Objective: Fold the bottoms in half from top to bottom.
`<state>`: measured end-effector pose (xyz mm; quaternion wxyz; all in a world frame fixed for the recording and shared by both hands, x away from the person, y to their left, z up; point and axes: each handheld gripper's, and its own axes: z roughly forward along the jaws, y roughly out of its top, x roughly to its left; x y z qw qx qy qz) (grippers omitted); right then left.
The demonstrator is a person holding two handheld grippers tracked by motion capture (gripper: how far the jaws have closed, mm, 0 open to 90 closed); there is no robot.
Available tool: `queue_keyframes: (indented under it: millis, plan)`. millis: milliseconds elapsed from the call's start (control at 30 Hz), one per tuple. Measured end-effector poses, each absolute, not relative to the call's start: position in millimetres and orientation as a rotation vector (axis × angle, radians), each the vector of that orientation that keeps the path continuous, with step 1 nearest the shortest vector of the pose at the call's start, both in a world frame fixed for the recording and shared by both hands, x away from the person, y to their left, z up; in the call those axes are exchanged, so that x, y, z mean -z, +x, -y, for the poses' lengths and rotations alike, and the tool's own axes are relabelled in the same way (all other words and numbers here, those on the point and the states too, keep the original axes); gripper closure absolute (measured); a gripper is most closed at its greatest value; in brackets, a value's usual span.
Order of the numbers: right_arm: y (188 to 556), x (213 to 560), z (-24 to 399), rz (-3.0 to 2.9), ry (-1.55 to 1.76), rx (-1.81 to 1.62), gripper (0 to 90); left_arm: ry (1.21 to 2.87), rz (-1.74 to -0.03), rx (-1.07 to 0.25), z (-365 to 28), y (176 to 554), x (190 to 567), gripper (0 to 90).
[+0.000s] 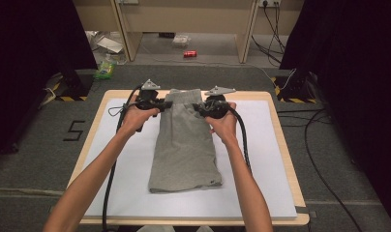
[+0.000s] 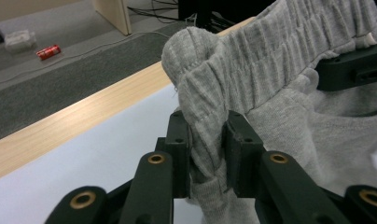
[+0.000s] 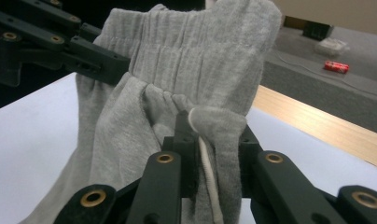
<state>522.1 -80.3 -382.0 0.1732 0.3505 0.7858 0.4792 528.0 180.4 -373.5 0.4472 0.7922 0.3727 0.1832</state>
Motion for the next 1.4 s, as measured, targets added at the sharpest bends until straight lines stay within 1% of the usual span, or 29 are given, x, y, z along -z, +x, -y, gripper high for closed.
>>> queue_keyframes:
  millis: [233,433,933,1133,1400]
  plan:
    - [481.9,384.4,85.6,-2.263,0.872,-1.382,78.0,1.955,-0.851,-0.409,-186.3,496.4,379.9,72.9]
    - [459.8,392.4,88.1,-2.278,0.835,-1.389,77.8,1.948,-0.835,-0.377,-187.8,479.7,388.5,72.7]
    - [432.0,414.3,89.9,-2.306,0.798,-1.383,77.6,1.964,-0.794,-0.374,-189.3,450.2,415.3,72.2]
    - [419.6,423.9,90.8,-2.315,0.791,-1.392,77.5,1.974,-0.775,-0.391,-187.5,436.6,425.2,72.0]
    - [409.0,435.2,94.0,-2.347,0.810,-1.373,77.1,1.965,-0.782,-0.347,-186.9,424.2,442.2,71.5]
